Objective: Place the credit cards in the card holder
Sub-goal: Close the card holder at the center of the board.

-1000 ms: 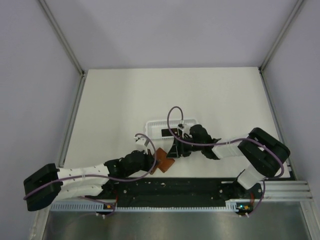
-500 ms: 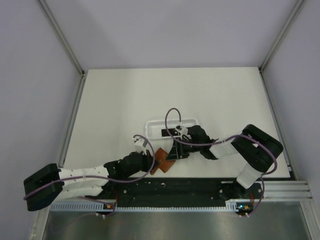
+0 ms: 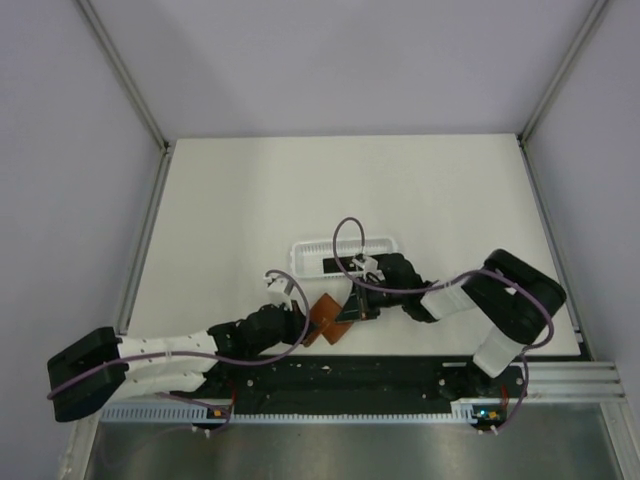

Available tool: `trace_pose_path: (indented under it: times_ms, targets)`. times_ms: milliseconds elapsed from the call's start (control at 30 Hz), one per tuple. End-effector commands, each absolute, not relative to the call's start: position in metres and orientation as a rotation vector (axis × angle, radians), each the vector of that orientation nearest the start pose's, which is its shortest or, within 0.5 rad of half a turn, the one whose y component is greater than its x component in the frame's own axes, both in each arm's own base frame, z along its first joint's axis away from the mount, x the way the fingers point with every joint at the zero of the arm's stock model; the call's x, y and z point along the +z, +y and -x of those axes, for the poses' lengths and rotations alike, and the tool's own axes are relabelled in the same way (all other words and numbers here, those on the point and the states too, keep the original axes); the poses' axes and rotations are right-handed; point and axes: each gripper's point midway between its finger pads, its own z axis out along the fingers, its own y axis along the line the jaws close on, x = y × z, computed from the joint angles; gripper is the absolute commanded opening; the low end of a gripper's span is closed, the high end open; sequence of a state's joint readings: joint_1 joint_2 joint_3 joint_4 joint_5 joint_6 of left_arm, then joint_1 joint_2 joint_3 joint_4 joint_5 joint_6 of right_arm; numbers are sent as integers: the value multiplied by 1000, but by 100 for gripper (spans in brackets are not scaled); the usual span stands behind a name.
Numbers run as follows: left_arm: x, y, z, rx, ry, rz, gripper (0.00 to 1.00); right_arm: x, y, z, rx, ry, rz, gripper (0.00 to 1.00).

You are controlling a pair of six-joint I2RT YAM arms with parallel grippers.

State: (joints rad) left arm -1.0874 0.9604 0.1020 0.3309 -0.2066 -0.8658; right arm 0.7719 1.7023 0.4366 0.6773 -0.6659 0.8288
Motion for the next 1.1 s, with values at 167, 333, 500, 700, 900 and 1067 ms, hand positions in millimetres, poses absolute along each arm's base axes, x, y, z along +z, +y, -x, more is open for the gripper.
trace_pose_path:
  times_ms: [167, 333, 500, 700, 900, 1067]
  targets:
    - [68, -215, -165, -733, 2109, -18, 0, 83, 245, -192, 741, 2433, 405, 0]
    - [93, -217, -177, -682, 2044, -79, 0, 113, 183, -202, 321, 2463, 368, 0]
    - [108, -224, -181, -672, 2031, -105, 4, 134, 141, -199, -8, 2514, 302, 0]
    - [108, -211, -183, -647, 2017, -39, 0, 123, 137, -190, -240, 2535, 349, 0]
    - [109, -201, -185, -611, 2016, -16, 0, 98, 168, -184, -217, 2536, 412, 0]
    - [104, -201, -182, -624, 2028, -4, 0, 92, 201, -178, -84, 2522, 445, 3]
